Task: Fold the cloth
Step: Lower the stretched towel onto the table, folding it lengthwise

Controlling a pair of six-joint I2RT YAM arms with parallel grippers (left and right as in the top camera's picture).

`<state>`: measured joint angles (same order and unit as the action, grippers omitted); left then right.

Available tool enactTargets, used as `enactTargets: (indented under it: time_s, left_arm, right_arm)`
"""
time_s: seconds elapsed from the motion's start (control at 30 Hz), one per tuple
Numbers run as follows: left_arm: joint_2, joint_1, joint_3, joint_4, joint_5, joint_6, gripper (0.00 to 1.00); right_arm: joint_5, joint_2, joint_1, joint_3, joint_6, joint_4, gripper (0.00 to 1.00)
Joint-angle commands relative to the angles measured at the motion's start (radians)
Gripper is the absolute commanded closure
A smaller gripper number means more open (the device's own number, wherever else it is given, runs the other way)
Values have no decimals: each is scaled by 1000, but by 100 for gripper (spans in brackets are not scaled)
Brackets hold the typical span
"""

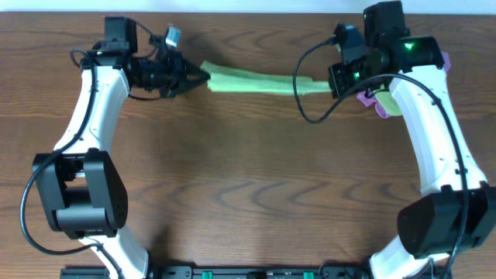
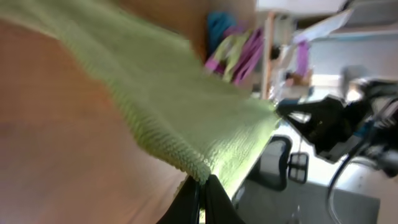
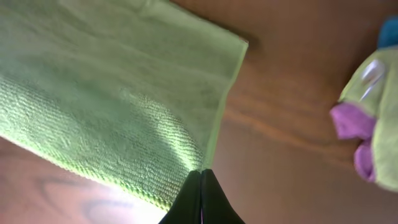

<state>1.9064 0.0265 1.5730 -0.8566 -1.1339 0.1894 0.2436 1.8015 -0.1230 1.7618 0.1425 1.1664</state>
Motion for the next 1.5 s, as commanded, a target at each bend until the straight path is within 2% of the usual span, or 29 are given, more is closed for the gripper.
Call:
enactTargets:
  time_s: [0.0, 0.1, 0.27, 0.57, 0.83, 1.03, 1.2, 1.47]
  left_arm:
    - [-13, 7, 8, -129, 47, -249, 94]
    - [-13, 7, 7, -273, 78, -357, 94]
    - [-13, 7, 6, -397, 101, -460, 94]
    - [-13, 0, -86, -460, 162, -501, 94]
    - [-13, -8, -288, -415, 165, -509, 94]
    - [-13, -8, -297, -388, 165, -507, 94]
    - [-13, -8, -297, -293, 149, -413, 94]
    - [-13, -8, -296, 66, 147, -121, 94]
  right_arm:
    - [26, -23, -7, 8, 13, 38, 98]
    - [38, -23, -10, -10, 16, 65, 99]
    - [84, -24, -10, -91, 16, 75, 98]
    - [105, -59, -10, -303, 16, 27, 98]
    - [104, -114, -10, -466, 8, -26, 98]
    - [105, -115, -10, -529, -11, -83, 99]
    - [104, -115, -10, -529, -37, -187, 99]
    - [55, -113, -26, -529, -61, -438, 99]
